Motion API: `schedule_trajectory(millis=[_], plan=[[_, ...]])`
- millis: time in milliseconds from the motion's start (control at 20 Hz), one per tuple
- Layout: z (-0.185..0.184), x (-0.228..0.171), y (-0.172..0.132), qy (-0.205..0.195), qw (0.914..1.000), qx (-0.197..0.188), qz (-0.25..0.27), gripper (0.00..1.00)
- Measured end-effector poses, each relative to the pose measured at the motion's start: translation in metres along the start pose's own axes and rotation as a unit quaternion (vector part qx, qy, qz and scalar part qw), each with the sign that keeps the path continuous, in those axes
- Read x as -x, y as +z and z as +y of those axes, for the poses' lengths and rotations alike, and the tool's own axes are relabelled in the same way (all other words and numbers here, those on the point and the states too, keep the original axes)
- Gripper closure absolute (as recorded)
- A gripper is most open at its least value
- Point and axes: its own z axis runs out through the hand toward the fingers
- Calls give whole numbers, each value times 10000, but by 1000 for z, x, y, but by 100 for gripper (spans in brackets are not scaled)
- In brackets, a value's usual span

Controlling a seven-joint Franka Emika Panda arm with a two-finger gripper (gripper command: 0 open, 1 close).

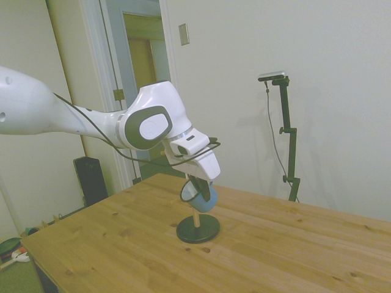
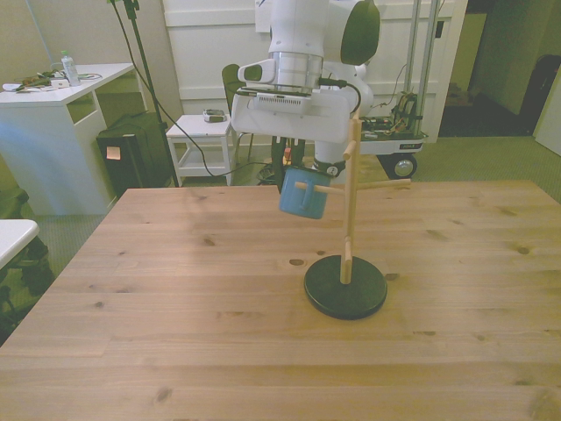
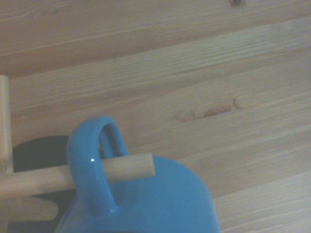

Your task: Hang the mug

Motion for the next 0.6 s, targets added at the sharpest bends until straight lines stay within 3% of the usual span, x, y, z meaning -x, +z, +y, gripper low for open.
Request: schedule_trajectory(millis=[600], plan=[[22, -20, 7, 231, 9997, 54, 6, 0]])
